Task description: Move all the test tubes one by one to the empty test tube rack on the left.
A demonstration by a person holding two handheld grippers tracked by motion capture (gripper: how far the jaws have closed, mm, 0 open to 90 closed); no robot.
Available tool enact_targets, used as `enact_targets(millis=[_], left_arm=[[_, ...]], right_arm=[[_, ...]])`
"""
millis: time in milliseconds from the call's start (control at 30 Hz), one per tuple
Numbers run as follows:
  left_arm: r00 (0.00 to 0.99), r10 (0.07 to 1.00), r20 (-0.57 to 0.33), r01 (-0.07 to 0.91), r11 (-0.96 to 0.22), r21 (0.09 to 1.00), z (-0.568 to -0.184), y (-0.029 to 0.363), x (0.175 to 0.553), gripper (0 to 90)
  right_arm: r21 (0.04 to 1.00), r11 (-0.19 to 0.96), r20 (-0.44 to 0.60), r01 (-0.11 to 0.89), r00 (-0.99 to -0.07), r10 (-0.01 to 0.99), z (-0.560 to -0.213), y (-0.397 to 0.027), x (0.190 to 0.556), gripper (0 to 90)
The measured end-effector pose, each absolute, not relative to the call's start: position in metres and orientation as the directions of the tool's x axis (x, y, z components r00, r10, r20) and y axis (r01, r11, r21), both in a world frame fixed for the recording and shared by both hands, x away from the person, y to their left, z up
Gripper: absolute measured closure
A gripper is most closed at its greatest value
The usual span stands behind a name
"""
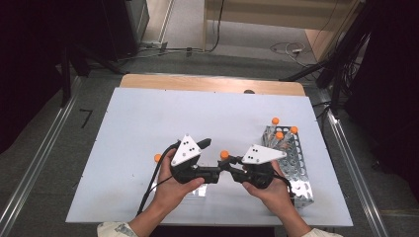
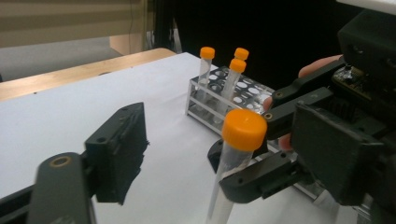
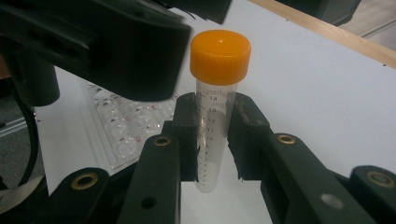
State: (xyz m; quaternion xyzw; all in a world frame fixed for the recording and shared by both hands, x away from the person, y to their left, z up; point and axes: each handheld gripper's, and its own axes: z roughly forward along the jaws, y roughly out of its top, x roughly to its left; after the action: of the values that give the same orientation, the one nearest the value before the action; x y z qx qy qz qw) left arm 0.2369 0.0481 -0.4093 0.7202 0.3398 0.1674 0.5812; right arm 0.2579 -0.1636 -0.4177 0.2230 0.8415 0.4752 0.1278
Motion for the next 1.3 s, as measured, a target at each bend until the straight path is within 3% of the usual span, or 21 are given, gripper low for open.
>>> enact_targets(millis=[267, 600, 1033, 1300], left_arm=[[0.726, 0.679, -0.110, 0.238, -0.098, 0.966, -0.410, 0.040, 0.233, 41.5], [0.736, 0.675, -0.061, 0.200, -0.130, 0.971, -0.415, 0.034, 0.229, 55.7], [0.729, 0.682, -0.055, 0.197, -0.132, 0.971, -0.417, 0.035, 0.229, 70.1], [0.731, 0.680, -0.054, 0.191, -0.128, 0.973, -0.416, 0.036, 0.229, 71.1]], right_arm=[[0.857, 0.448, 0.000, 0.254, -0.870, 0.493, -0.419, -0.163, 0.258, 71.7], [0.859, 0.443, 0.005, 0.257, -0.870, 0.493, -0.418, -0.163, 0.258, 71.8], [0.857, 0.445, 0.009, 0.258, -0.873, 0.488, -0.419, -0.162, 0.258, 71.8], [0.860, 0.441, 0.013, 0.257, -0.874, 0.485, -0.419, -0.162, 0.257, 71.3]])
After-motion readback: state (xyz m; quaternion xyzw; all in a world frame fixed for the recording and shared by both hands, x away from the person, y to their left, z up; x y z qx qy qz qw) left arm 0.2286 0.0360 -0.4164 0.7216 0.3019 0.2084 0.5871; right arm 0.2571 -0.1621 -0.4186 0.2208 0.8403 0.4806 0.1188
